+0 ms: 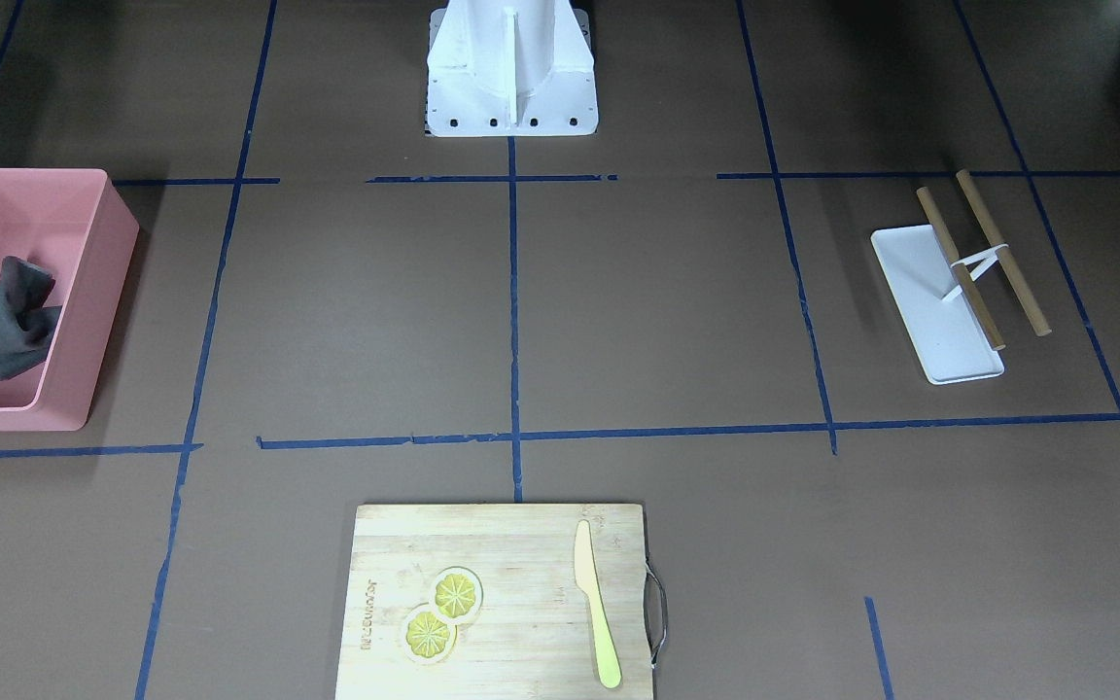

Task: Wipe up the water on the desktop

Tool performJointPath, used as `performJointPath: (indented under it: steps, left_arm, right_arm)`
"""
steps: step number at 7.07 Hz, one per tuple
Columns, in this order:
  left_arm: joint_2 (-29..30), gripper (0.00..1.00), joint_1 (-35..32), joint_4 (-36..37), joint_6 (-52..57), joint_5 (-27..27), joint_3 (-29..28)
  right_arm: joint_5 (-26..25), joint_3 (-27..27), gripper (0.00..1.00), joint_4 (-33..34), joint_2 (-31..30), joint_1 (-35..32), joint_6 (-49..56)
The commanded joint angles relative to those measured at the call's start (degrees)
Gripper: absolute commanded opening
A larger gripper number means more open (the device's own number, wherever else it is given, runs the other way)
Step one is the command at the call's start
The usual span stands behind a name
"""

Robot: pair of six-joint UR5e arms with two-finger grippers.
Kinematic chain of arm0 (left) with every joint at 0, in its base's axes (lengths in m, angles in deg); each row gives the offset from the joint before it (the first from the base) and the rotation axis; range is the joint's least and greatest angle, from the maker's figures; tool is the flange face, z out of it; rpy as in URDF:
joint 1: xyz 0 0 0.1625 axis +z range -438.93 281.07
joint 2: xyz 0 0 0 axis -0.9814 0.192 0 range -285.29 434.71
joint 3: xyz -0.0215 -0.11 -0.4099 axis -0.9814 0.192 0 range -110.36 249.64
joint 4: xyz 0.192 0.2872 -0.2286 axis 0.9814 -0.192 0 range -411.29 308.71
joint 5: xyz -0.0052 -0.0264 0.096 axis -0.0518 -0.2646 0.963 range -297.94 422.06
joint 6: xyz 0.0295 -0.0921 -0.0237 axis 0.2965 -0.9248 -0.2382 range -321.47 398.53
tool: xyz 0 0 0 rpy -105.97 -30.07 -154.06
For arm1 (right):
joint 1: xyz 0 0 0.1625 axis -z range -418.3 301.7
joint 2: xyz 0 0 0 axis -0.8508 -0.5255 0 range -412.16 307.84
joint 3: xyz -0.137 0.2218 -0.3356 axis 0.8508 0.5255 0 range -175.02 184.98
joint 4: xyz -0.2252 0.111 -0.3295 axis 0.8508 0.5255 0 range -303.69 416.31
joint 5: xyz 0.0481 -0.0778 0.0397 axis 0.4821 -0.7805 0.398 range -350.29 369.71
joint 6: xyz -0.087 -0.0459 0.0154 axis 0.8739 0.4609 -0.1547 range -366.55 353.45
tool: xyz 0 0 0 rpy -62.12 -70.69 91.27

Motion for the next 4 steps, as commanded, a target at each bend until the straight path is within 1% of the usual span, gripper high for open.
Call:
performJointPath:
  steps: [1, 2, 3, 4]
  left_arm:
    - [1.0, 1.0, -2.0, 1.5, 1.0, -0.1, -0.5]
    - [1.1, 1.0, -2.0, 1.5, 0.9, -0.1, -0.5]
    - [1.1, 1.0, -2.0, 1.5, 0.9, -0.2, -0.4]
    - [1.1, 1.0, -2.0, 1.5, 0.9, -0.2, -0.4]
  right_arm:
    - [0.4, 2.8, 1.0, -0.6, 0.1, -1.9, 1.2]
    - [0.4, 3.4, 1.0, -0.6, 0.0, -2.3, 1.2]
    - [0.9, 3.8, 1.0, -1.5, 0.1, -5.7, 1.4]
    - [1.1, 3.8, 1.0, -3.1, -0.3, -6.3, 0.8]
